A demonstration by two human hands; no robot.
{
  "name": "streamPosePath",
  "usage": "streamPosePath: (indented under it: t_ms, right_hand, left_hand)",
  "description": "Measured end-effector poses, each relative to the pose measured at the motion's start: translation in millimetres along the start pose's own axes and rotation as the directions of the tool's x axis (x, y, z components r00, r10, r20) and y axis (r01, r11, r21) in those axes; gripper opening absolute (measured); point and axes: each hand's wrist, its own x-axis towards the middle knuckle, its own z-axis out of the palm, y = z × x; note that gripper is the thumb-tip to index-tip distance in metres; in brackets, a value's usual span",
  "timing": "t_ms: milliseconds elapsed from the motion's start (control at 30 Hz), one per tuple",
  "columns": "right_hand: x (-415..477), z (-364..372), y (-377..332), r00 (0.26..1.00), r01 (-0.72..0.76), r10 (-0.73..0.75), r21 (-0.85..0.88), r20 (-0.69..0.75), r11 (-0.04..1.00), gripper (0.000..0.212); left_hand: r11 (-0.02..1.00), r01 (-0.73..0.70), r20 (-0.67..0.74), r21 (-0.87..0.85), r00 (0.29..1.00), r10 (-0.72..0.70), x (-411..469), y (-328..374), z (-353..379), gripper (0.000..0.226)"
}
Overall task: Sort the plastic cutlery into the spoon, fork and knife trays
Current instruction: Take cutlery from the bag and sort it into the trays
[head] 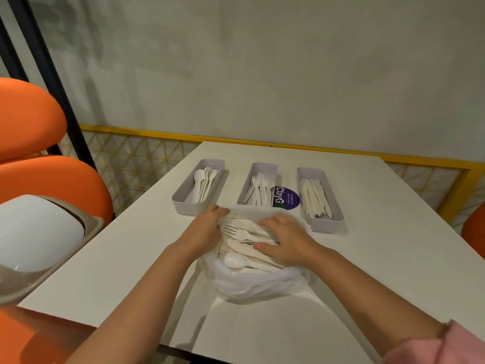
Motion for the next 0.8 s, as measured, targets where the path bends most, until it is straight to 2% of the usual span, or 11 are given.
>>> streamPosePath:
  t_ms: [67, 233, 367, 467, 567, 633, 700, 800]
  right_hand:
    - [2, 1, 1, 0.998, -0.004, 0.007, -0.047, 0.068, 0.999, 0.062]
    - [3, -1, 0, 0.993, 0.070, -0.076, 0.075, 0.087, 0.995, 0.048]
    - [0, 5, -3, 0.970, 0.223, -0.227, -0.050, -0.089, 0.973, 0.044]
    - [-3, 8, -6, 0.950, 0.295, -0.289, 0.036, -0.115, 0.955, 0.048]
    - [-7, 4, -8, 0.963, 0.267, -0.269, 0.083, 0.007, 0.960, 0.062]
    - [-7, 2, -9, 0.959, 0.255, -0.253, 0.001, 0.123, 0.967, 0.071]
    - [-6, 1, -13, 0.957, 0.245, -0.230, -0.065, 0.179, 0.967, 0.062]
    - [-7, -3, -19, 0.964, 0.210, -0.204, -0.021, 0.170, 0.977, 0.035]
  left_hand:
    - [0.998, 0.046, 0.029, -0.037, 0.999, -0.045, 2, 0, -1, 0.046]
    - [0.974, 0.203, 0.063, -0.104, 0.978, -0.197, 9, -6, -1, 0.038]
    - [0.960, 0.238, 0.050, -0.148, 0.971, -0.233, 8, -8, 1, 0.037]
    - [0.950, 0.254, 0.012, -0.181, 0.967, -0.256, 4, -9, 0, 0.038]
    - [0.939, 0.279, -0.008, -0.201, 0.958, -0.287, 1, -12, 0, 0.039]
    - [0.931, 0.295, -0.010, -0.212, 0.953, -0.304, 0, -13, -1, 0.039]
    - [0.926, 0.303, -0.002, -0.226, 0.950, -0.312, -2, -12, -2, 0.039]
    - [0.919, 0.302, 0.003, -0.254, 0.950, -0.311, -4, -10, -5, 0.038]
